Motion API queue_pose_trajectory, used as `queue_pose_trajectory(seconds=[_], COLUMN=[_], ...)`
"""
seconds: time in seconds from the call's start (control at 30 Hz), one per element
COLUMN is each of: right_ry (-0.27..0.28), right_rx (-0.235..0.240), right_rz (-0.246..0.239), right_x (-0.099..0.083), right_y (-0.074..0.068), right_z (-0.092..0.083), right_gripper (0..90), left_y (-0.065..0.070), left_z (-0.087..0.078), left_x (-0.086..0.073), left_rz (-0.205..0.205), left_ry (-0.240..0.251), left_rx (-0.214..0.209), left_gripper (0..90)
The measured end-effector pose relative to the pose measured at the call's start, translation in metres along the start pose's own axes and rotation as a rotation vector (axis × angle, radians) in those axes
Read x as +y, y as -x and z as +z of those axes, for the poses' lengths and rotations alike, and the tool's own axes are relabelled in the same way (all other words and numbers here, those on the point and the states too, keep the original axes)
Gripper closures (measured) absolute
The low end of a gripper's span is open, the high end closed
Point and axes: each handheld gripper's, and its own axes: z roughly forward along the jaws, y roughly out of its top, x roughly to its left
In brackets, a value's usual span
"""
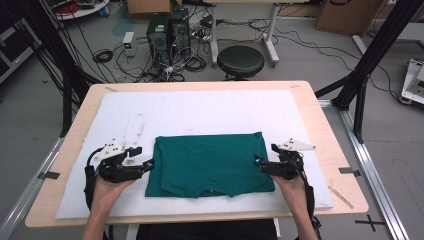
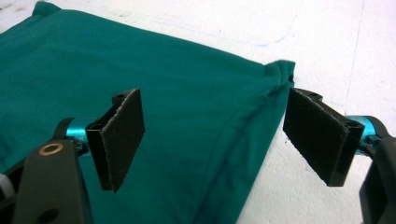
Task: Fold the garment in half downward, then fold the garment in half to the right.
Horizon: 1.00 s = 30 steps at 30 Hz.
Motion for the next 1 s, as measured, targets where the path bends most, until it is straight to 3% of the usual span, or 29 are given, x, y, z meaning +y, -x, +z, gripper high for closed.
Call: queue_pose_trajectory(seconds=[0.2,0.47,0.8,1.0], right_ry=[0.007,-0.005,-0.018,-0.015], right_rx=[-0.001,-0.003,-0.002,-0.007], right_rz=[0.010,0.016,0.014,0.015], right_x=[-0.004,-0.006,-0.008,-0.008], right_y=[0.004,0.005,0.004,0.005], right_z=[-0.001,0.000,0.001,-0.001], right_gripper=[21.1,21.1,21.1,21.2], left_y=[-0.002,-0.001,0.002,0.008], left_z=[-0.006,-0.007,-0.003,0.002], left_x=[-0.003,-0.003,-0.002,-0.001], left_rz=[-0.021,-0.025,-0.038,-0.021], left_ry=[0.011,0.023,0.012,-0.011], left_rx=[0.025,0.026,-0.014,-0.007], left_gripper=[29.4,29.4,31.1,31.0])
